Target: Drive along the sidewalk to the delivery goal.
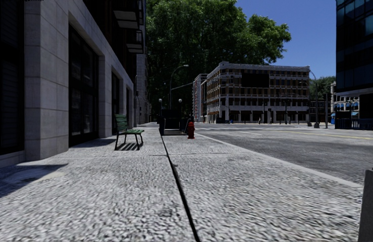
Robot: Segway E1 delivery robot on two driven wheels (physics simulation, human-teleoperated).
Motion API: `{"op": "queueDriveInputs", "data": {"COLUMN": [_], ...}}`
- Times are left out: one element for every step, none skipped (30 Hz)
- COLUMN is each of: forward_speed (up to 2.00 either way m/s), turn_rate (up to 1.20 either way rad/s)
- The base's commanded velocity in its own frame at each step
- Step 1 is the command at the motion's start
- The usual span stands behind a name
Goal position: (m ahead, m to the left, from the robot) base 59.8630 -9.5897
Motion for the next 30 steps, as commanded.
{"op": "queueDriveInputs", "data": {"forward_speed": [2.0, 2.0, 2.0, 2.0, 2.0, 2.0, 2.0, 2.0, 2.0, 2.0, 2.0, 2.0, 2.0, 2.0, 2.0, 2.0, 2.0, 2.0, 2.0, 2.0, 2.0, 2.0, 2.0, 2.0, 2.0, 2.0, 2.0, 2.0, 2.0, 2.0], "turn_rate": [0.0, 0.0, 0.0, 0.0, 0.0, 0.0, 0.0, 0.0, 0.0, 0.0, 0.0, 0.0, 0.0, 0.0, 0.0, 0.0, 0.0, 0.0, 0.0, 0.0, 0.0, 0.0, 0.0, 0.0, 0.0, 0.0, 0.0, 0.0, 0.0, 0.0]}}
